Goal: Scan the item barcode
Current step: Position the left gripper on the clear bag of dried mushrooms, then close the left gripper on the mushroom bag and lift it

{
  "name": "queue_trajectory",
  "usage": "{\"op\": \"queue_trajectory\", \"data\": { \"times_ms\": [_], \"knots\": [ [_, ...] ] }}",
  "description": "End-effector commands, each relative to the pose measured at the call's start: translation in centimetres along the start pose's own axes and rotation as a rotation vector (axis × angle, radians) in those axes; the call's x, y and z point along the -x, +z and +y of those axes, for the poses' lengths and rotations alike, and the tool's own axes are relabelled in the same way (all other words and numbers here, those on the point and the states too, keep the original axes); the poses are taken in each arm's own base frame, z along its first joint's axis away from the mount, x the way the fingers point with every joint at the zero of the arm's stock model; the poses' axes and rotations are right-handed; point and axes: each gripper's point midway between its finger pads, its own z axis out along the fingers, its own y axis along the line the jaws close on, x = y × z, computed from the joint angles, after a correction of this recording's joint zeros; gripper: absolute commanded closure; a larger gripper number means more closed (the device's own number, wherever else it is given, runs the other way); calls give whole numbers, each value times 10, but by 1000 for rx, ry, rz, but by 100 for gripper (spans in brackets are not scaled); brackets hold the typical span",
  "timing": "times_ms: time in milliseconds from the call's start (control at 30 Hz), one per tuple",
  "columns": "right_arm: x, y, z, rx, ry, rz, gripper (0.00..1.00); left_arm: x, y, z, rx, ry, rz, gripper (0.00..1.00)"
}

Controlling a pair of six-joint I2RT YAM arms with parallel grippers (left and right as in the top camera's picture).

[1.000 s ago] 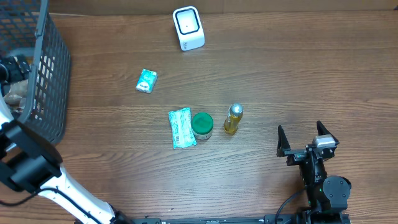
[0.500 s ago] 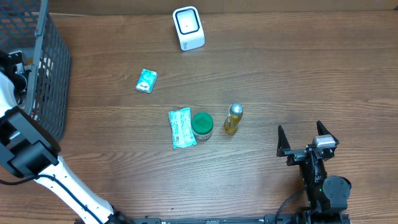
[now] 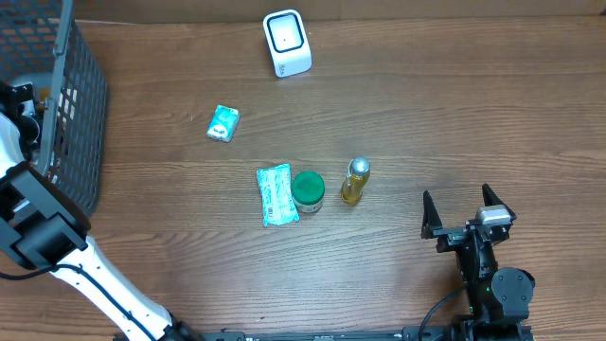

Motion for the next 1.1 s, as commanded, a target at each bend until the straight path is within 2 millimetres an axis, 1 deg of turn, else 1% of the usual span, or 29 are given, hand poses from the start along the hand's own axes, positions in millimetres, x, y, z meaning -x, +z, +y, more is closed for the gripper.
{"op": "queue_trajectory", "data": {
  "times_ms": [0,100,167,200,233,267,400,500,600,667,800,833,933,1000,1033,1067],
  "knots": [
    [-3,0,-2,-10,-1,0,0,-48,42,-10,-58,-34,152,51],
    [-3,0,-2,-10,-1,0,0,-41,33,-10,-60,-38,150,51],
    [-3,0,-2,-10,-1,0,0,-32,23,-9,-56,-54,143,60],
    [-3,0,-2,-10,-1,0,0,-27,17,-8,-54,-67,138,66],
    [-3,0,-2,-10,-1,0,0,-21,9,-7,-51,-83,131,76],
    [-3,0,-2,-10,-1,0,0,-14,1,-6,-47,-97,121,79],
    [-3,0,-2,-10,-1,0,0,7,-29,-3,-36,-119,88,83],
    [-3,0,-2,-10,-1,0,0,23,-55,-1,-27,-173,50,83],
    [-3,0,-2,-10,-1,0,0,43,-86,-8,-64,-203,-14,83],
    [-3,0,-2,-10,-1,0,0,53,-112,-10,-70,-221,-59,84],
    [-3,0,-2,-10,-1,0,0,69,-166,-11,-53,-254,-155,91],
    [-3,0,-2,-10,-1,0,0,73,-185,-13,-49,-271,-188,93],
    [-3,0,-2,-10,-1,0,0,77,-215,-15,-46,-304,-240,91],
    [-3,0,-2,-10,-1,0,0,72,-223,-16,-39,-310,-232,83],
    [-3,0,-2,-10,-1,0,0,67,-222,-14,-24,-322,-211,77],
    [-3,0,-2,-10,-1,0,0,59,-218,-11,-1,-342,-176,69]
  ]
}}
